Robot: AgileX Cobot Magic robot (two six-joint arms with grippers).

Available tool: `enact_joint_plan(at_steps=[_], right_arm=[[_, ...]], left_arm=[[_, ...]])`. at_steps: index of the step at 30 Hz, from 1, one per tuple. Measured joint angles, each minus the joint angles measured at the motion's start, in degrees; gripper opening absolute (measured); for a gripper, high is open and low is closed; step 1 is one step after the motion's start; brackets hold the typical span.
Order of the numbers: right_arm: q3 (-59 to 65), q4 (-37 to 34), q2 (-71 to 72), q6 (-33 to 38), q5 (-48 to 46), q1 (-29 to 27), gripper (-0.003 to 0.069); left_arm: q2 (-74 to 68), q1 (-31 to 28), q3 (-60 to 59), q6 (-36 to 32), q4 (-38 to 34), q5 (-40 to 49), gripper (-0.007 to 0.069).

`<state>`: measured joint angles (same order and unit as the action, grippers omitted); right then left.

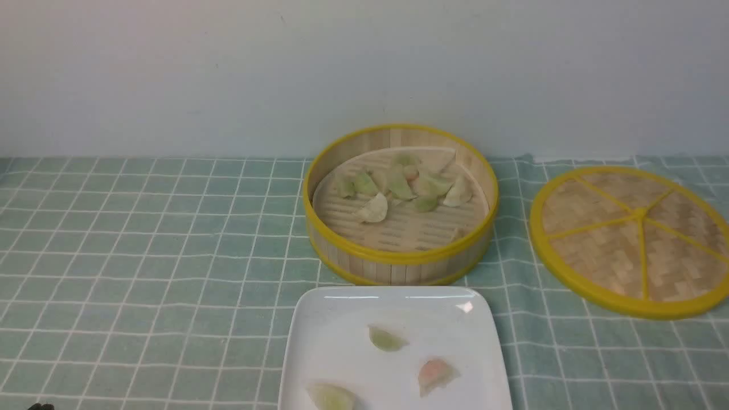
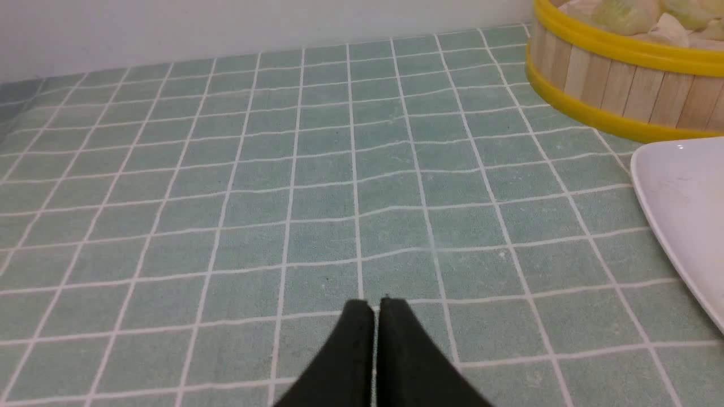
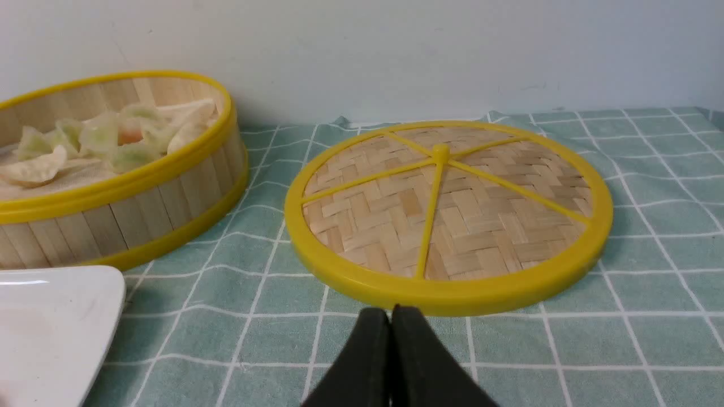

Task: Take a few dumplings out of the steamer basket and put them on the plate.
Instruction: Use the left arm to grab a dumpling from the steamer

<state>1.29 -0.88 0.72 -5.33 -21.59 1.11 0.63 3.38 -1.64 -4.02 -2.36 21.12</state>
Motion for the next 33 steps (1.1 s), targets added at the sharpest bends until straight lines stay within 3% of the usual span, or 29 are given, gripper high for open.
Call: enact_joint_plan(at_steps=[18,26,30,33], right_arm=[[0.0,0.0,0.0,0.0,0.0,0.0,-0.0015],[0.0,0.0,0.0,0.0,0.0,0.0,-0.0015],[0.3,-8.2,0.0,-4.6,4.8,0.1,-0.0015],[0.3,-20.6,0.0,-10.7,13.1,0.1,-0.0015]], left_arm=[[0.0,0.0,0.0,0.4,-1.3,-1.2,-0.0006],[0.0,0.0,0.0,8.9,-23.3,-23.7,-0.0006],[0.0,0.0,1.0,13.1,-30.8,-36.3,-0.0006],[-0.2,0.0,8.2,14.3,-29.0,-32.9,-0.0006]])
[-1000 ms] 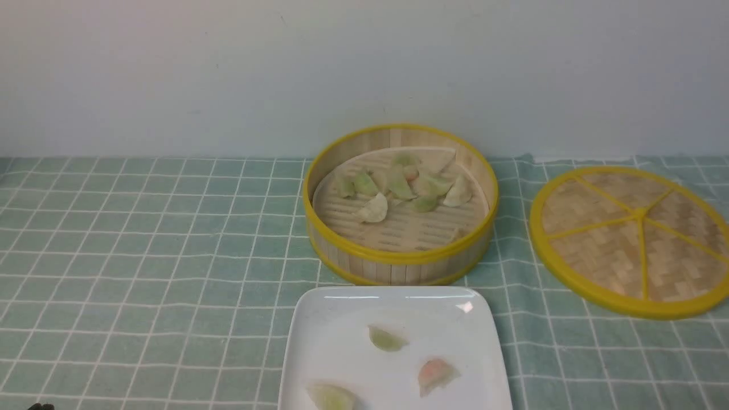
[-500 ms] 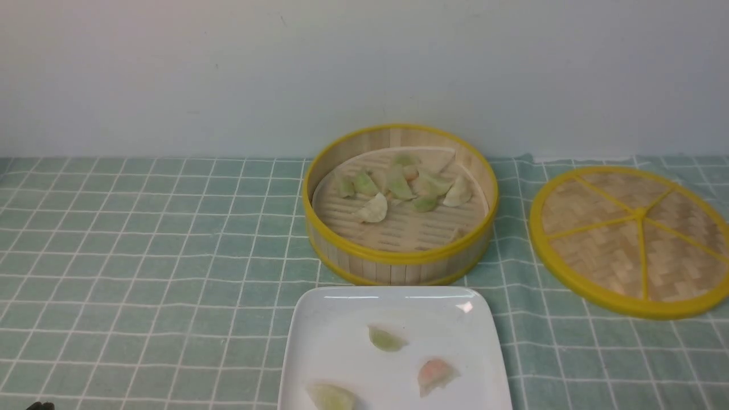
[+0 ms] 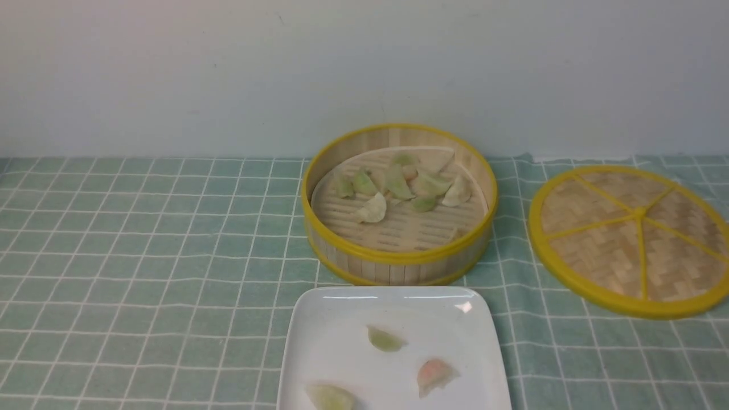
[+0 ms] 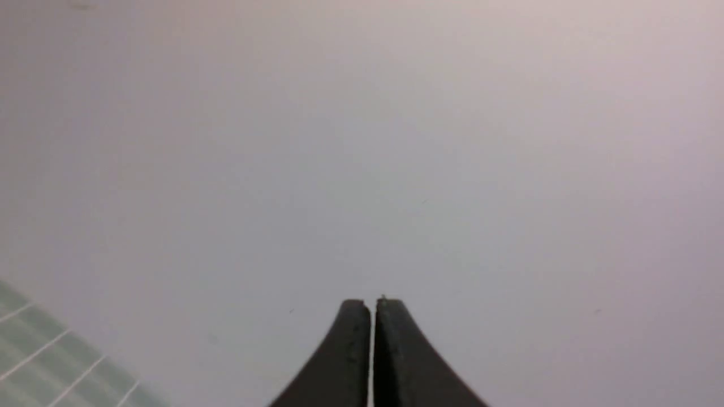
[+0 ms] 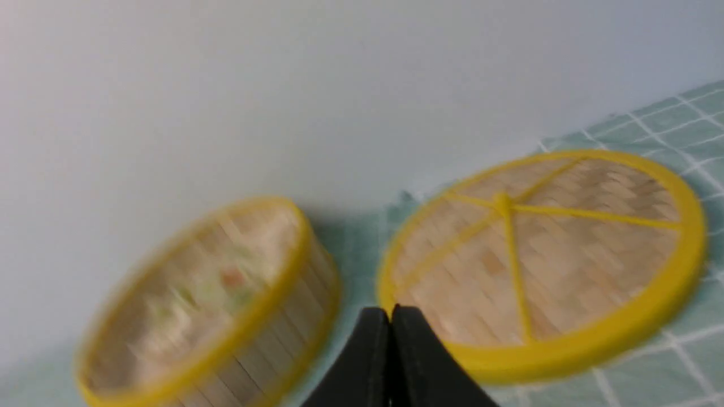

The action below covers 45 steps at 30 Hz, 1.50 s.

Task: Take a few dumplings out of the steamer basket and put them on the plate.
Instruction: Use the left arm to grab a dumpling from the steamer

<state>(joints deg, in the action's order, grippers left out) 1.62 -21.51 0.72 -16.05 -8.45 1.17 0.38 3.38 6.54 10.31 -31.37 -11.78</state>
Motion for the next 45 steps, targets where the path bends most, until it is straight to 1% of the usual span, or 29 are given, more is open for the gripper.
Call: enact_joint_plan(at_steps=[1,2,3,4,5,6,7,9,10,11,13,15,16,18,19,20,21,23,24,25,27,29,31,34,35,38,39,40,45], right_arm=[[0.0,0.0,0.0,0.0,0.6,0.0,-0.0015],[0.0,-7.4,0.0,-2.0,5.0,0.0,-0.0015],[0.0,-9.8,0.0,-2.2,7.0,0.0,-0.0015],[0.0,-10.4,0.0,-2.2,7.3,0.0,-0.0015],[0.0,-13.9,0.0,-2.2,9.3,0.0,-0.0015],[0.0,-15.7,0.0,-2.2,10.5,0.0,-0.0015],[0.0,-17.1,0.0,-2.1,11.6,0.0,-0.0015],[0.0,-20.0,0.0,-2.0,14.6,0.0,-0.0015],[-0.1,-20.5,0.0,-1.9,14.9,0.0,-0.0015],[-0.8,-20.7,0.0,-1.7,13.6,0.0,-0.0015],[-4.4,-18.8,-0.1,-0.8,7.9,0.0,-0.0015],[-10.3,-15.3,-1.4,1.5,-0.3,0.0,-0.0015],[-11.8,-14.4,-2.1,2.2,-2.0,0.0,-0.0015],[-21.7,-9.4,-8.6,6.8,-13.5,0.0,-0.0015],[-23.3,-9.1,-9.2,7.7,-14.5,0.0,-0.0015],[-25.8,-7.9,-11.8,9.6,-18.5,0.0,-0.0015],[-32.2,-6.2,-17.6,12.8,-26.5,0.0,-0.0015],[-39.3,-4.8,-24.2,17.3,-35.1,0.0,-0.0015],[-42.9,-4.4,-28.4,19.6,-40.9,0.0,-0.0015],[-45.5,-4.1,-31.8,21.4,-44.4,0.0,-0.0015],[-49.4,-3.9,-37.8,23.9,-49.1,0.0,-0.0015],[-52.4,-3.7,-42.1,25.8,-51.8,0.0,-0.0015],[-53.8,-3.7,-44.9,26.5,-52.7,0.0,-0.0015],[-54.4,-3.7,-47.8,26.8,-53.2,0.0,-0.0015],[-54.5,-3.7,-48.3,26.8,-53.5,0.0,-0.0015],[-54.5,-3.7,-49.0,26.8,-54.4,0.0,-0.0015],[-54.5,-3.7,-49.0,26.8,-54.4,0.0,-0.0015],[-54.5,-3.7,-49.1,26.8,-54.4,0.0,-0.0015],[-54.5,-3.7,-49.1,26.2,-55.6,0.0,-0.0015]], left_arm=[[-0.1,0.0,0.0,0.0,0.0,0.5,-0.0006],[-2.7,0.0,7.9,0.0,4.0,7.2,-0.0006],[-4.6,0.0,10.4,0.0,5.2,10.0,-0.0006],[-5.2,0.0,12.2,0.0,5.9,11.8,-0.0006],[-10.3,0.0,18.3,0.0,8.4,21.1,-0.0006],[-14.0,0.0,22.7,-0.4,9.5,27.4,-0.0006],[-16.5,0.0,26.0,-0.7,10.1,31.4,-0.0006],[-26.9,0.0,34.6,-4.6,11.2,47.0,-0.0006],[-29.6,0.0,37.2,-5.9,11.3,50.4,-0.0006],[-35.9,0.0,40.5,-9.0,11.3,56.7,-0.0006],[-43.8,0.0,44.4,-13.5,11.1,62.1,-0.0006],[-51.5,0.0,46.6,-18.1,10.1,65.3,-0.0006],[-54.1,0.0,47.3,-19.1,9.6,65.7,-0.0006],[-63.4,0.0,50.1,-24.6,7.2,67.7,-0.0006],[-63.4,0.1,50.4,-25.1,7.0,67.8,-0.0006],[-66.8,0.3,51.5,-26.9,6.5,68.5,-0.0006],[-71.6,1.4,53.8,-28.9,6.3,69.0,-0.0006],[-76.2,3.6,57.3,-30.6,7.1,69.2,-0.0006],[-78.9,5.4,59.6,-31.2,7.7,69.5,-0.0006],[-81.1,6.9,61.8,-31.4,8.1,69.9,-0.0006],[-85.4,9.7,66.1,-31.6,8.3,70.1,-0.0006],[-89.6,11.8,71.4,-32.0,8.4,70.1,-0.0006],[-93.5,13.5,75.2,-32.7,9.4,70.1,-0.0006],[-100.2,16.2,82.6,-34.4,13.3,70.2,0.0013],[-102.6,17.1,84.8,-34.7,14.8,70.2,0.0030],[-109.3,19.5,90.9,-34.6,18.3,69.6,0.0118],[-109.7,19.6,90.9,-34.6,18.5,69.5,0.0126],[-113.6,20.5,94.3,-34.0,19.5,68.4,0.0206],[-122.3,21.3,100.0,-32.7,20.1,63.8,0.0439]])
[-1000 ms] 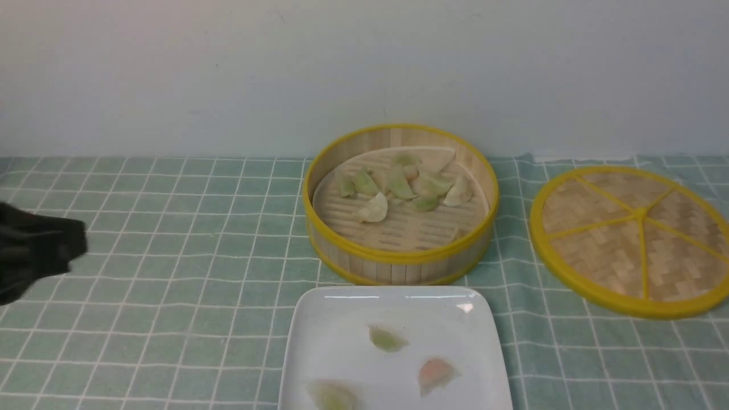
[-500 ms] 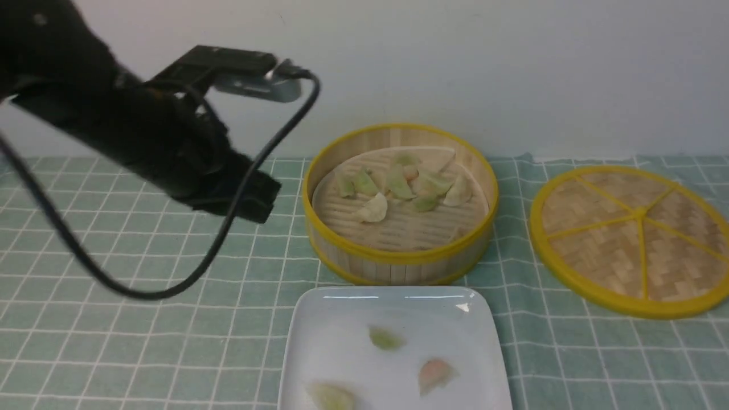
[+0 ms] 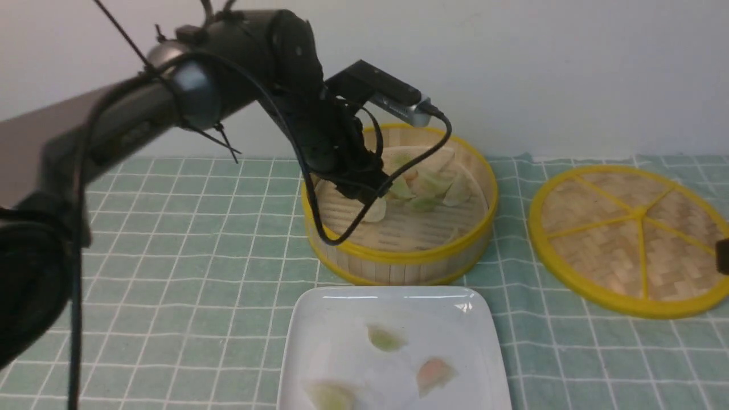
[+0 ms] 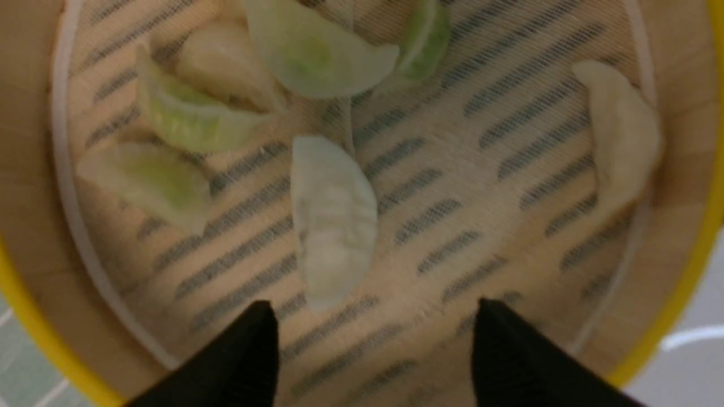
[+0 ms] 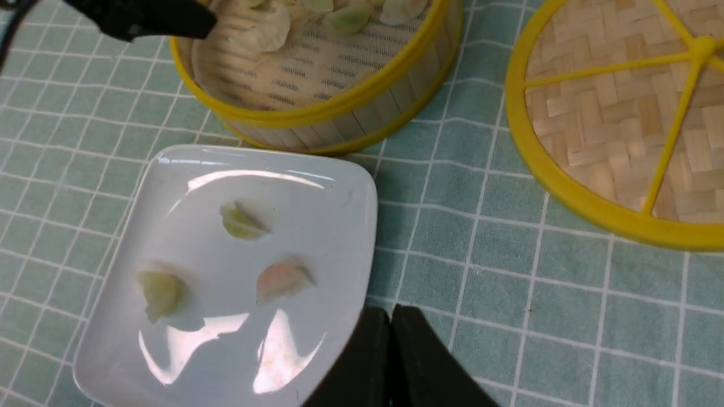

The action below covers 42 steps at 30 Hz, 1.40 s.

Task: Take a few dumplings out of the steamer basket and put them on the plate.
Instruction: Use the left arm to grab a dumpling from the steamer, then use the left arm to put the dumpling into the plate

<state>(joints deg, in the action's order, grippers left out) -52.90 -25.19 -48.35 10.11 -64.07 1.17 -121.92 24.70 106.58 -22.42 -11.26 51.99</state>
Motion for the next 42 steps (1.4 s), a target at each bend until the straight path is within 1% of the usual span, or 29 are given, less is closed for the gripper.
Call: enact_joint_plan(at_steps=[2,4,7,9,12,15,18,21,26,27,28,30,31,33,34,37,38,40,42], right_arm=[[0.0,0.0,0.0,-0.4,-0.6,0.0,-0.0015],[0.0,0.0,0.0,-0.5,-1.3,0.0,-0.0015],[0.0,0.0,0.0,-0.5,-1.8,0.0,-0.0015],[0.0,0.0,0.0,-0.5,-1.8,0.0,-0.0015],[0.0,0.0,0.0,-0.5,-1.8,0.0,-0.0015],[0.0,0.0,0.0,-0.5,-1.8,0.0,-0.0015],[0.0,0.1,0.0,-0.5,-2.3,0.0,-0.0015],[0.0,0.1,0.0,-0.4,-2.7,0.0,-0.0015],[0.0,0.1,0.0,0.0,-3.1,0.0,-0.0015],[0.0,0.2,0.0,0.0,-3.1,0.0,-0.0015],[0.0,0.2,0.0,0.2,-3.1,0.0,-0.0015],[0.0,0.3,0.0,0.4,-3.1,0.0,-0.0015],[0.0,0.6,0.0,0.6,-3.1,0.0,-0.0015],[0.0,1.0,0.0,0.6,-3.2,0.0,-0.0015],[0.0,1.1,0.0,0.6,-3.2,0.0,-0.0015],[0.0,1.1,0.0,0.7,-3.2,0.0,-0.0015],[0.0,1.1,0.0,0.7,-3.2,0.0,-0.0015],[0.0,1.4,0.0,0.9,-3.2,0.0,-0.0015],[0.0,1.7,0.0,1.0,-3.2,0.0,-0.0015]], left_arm=[[-2.5,0.0,1.2,0.1,-0.3,-1.9,0.0498],[-4.6,0.0,1.9,0.1,-0.7,-3.4,0.0530],[-7.3,0.0,2.1,0.1,-1.0,-5.2,0.0533],[-9.0,0.0,2.1,0.1,-1.1,-6.1,0.0506],[-10.6,0.0,2.1,0.3,-1.3,-6.0,0.0424],[-10.6,0.4,2.7,0.5,-0.1,-5.0,0.0262],[-9.0,1.2,3.3,1.6,2.6,0.2,0.0269],[-5.6,1.6,4.9,3.1,3.8,6.1,0.0269],[5.3,1.7,7.4,4.8,3.1,15.6,0.0269],[6.2,1.7,7.4,4.9,2.6,16.2,0.0269],[9.7,1.7,7.4,5.9,0.0,17.8,0.0269],[11.7,1.9,6.9,6.5,-2.1,18.3,0.0269],[13.7,2.5,4.9,6.9,-4.0,18.3,0.0269],[15.8,4.7,0.6,7.2,-5.3,18.3,0.0269],[16.0,4.9,0.2,7.2,-5.3,18.3,0.0269],[15.9,10.0,-9.7,7.6,-5.6,18.4,0.0269],[15.7,10.3,-9.7,7.6,-5.6,18.4,0.0269],[13.3,12.9,-13.9,7.6,-5.3,18.5,0.0269],[10.7,14.3,-14.7,7.7,-4.4,18.5,0.0269]])
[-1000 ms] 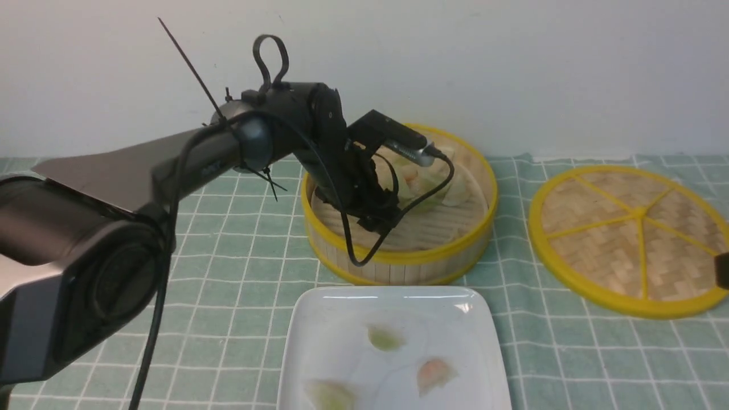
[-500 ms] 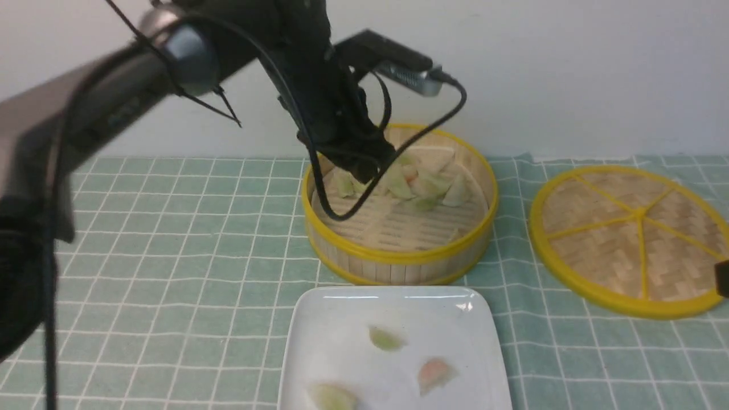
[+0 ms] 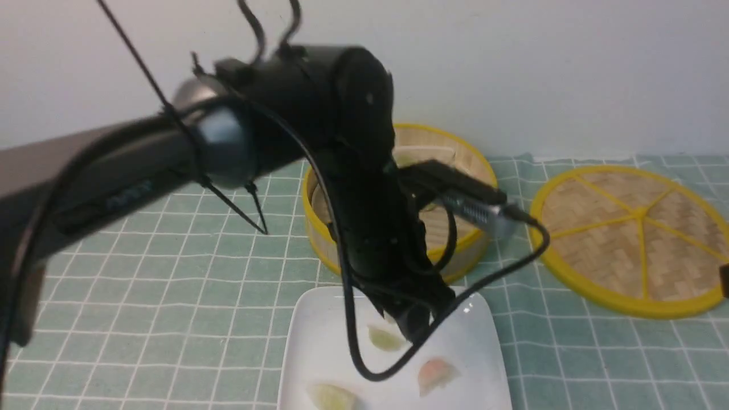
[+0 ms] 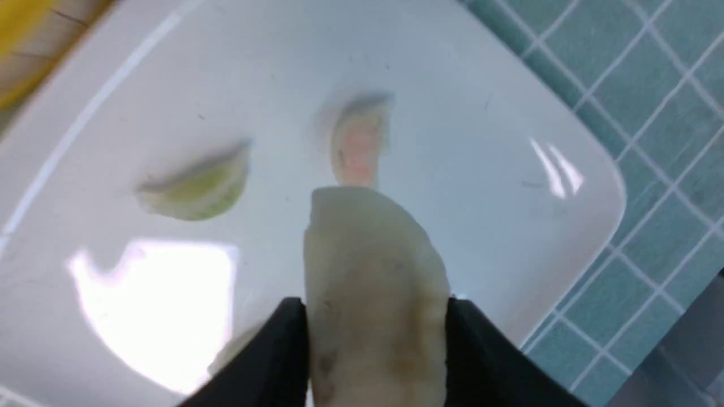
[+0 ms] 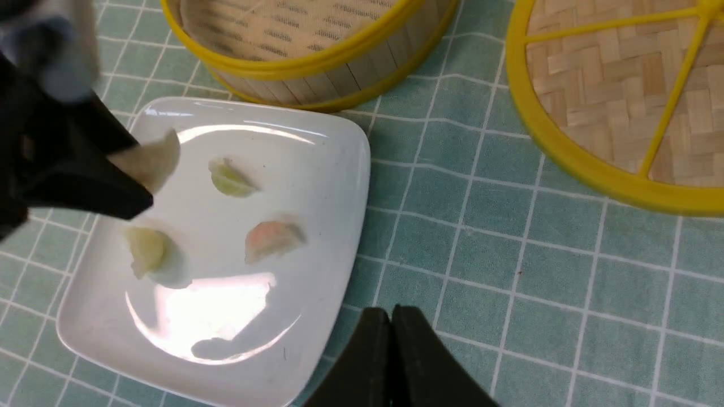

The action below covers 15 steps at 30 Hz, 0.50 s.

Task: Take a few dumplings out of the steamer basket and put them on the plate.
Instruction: Use the left arm to put the dumpling into the plate

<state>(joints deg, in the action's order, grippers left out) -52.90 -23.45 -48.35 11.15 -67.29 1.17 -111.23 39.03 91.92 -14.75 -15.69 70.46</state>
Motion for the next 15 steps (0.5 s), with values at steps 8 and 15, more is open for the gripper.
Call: enact_joint_plan(at_steps=[8,15], right_arm=[[-0.1,0.1,-0.2,0.0,1.4,0.0,-0.0015],[-7.1,-1.8,-8.3,0.1,2.1,0.0,-0.0015]], left_arm=[[-8.4,1.3,-0.2,5.1,4.8,-0.5,0.0306],[-8.3,1.3,3.0,7.0,5.3,-0.7,0.0400]])
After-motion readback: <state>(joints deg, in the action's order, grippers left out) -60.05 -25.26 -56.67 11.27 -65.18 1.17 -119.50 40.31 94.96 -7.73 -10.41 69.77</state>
